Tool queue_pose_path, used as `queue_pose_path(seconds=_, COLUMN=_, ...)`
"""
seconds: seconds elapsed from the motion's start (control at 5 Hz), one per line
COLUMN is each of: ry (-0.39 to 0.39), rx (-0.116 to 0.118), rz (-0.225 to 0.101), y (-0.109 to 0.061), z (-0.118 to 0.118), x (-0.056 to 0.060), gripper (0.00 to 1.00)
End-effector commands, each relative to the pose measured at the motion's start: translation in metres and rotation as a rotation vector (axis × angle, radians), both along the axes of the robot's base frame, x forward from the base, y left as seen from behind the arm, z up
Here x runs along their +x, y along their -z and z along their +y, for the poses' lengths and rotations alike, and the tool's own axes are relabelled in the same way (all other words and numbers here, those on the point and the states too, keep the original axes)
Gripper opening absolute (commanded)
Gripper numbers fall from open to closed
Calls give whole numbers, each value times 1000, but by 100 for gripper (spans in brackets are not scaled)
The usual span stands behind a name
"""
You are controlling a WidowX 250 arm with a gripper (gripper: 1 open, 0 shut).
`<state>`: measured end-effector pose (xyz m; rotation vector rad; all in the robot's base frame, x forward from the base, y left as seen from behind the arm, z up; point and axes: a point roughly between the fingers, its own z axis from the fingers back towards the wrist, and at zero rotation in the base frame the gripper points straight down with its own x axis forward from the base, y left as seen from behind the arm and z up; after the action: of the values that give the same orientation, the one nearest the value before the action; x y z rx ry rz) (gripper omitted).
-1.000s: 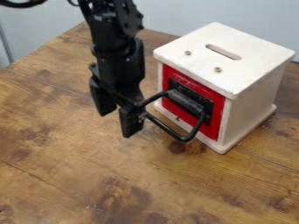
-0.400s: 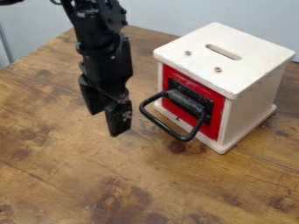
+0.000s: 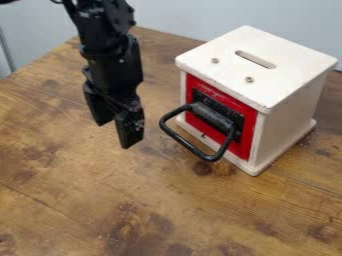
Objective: Close the drawer
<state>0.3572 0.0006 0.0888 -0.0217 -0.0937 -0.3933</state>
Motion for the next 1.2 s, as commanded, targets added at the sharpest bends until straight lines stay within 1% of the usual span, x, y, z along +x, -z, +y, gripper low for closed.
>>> queue_pose_path(seconds=0.0, ry=-19, rx=6, rz=-73, y=-16, z=-3, x=21, gripper=100)
queue_pose_path(seconds=0.2, ry=-57, rx=8, rz=-78, y=-12, z=-8, x=25, gripper=100)
queue_pose_path(seconds=0.4, ry=-94, rx=4, rz=-74, y=-9, z=-11, x=28, gripper=100)
queue_pose_path(seconds=0.6, ry=-102, rx=1, rz=-76, y=-4, z=-15, x=35, gripper=100)
queue_pose_path(seconds=0.8, ry=-107, rx=-2, rz=-75, y=-1, z=-20, x=45, gripper=100)
queue_pose_path(seconds=1.0, ry=-152, rx=0, rz=-75, y=-2, z=-30, x=59, gripper=100)
